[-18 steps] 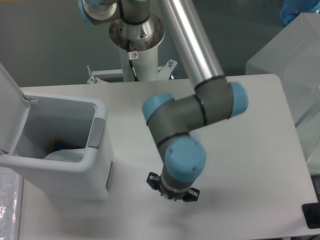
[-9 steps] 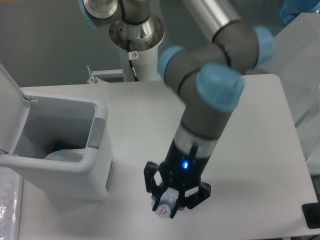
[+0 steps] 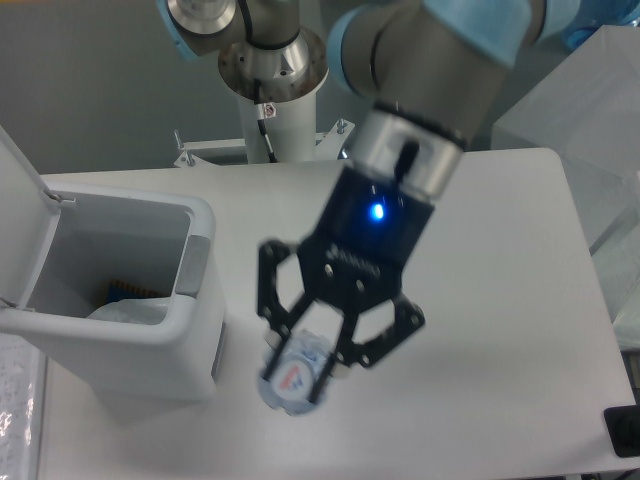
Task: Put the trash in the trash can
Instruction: 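Carry the bottle over the trash can opening, then open the gripper to release the bottle into the trash can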
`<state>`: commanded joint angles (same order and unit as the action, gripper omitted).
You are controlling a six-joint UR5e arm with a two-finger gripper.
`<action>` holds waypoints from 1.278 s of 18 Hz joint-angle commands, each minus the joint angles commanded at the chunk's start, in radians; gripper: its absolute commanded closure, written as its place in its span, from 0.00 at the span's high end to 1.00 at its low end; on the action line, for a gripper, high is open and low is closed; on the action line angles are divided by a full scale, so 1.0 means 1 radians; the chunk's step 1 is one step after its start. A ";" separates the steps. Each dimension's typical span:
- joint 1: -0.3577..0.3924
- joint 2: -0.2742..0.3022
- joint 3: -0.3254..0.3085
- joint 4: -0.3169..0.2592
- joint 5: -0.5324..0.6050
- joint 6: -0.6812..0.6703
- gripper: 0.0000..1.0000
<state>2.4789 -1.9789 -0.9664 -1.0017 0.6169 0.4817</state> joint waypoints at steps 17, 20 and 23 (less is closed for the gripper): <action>-0.080 0.205 -0.314 0.083 -0.212 0.020 0.07; -0.084 0.239 -0.383 0.087 -0.212 0.052 0.08; -0.095 0.250 -0.443 0.092 -0.212 0.098 0.09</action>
<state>2.3838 -1.7288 -1.4095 -0.9097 0.4050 0.5797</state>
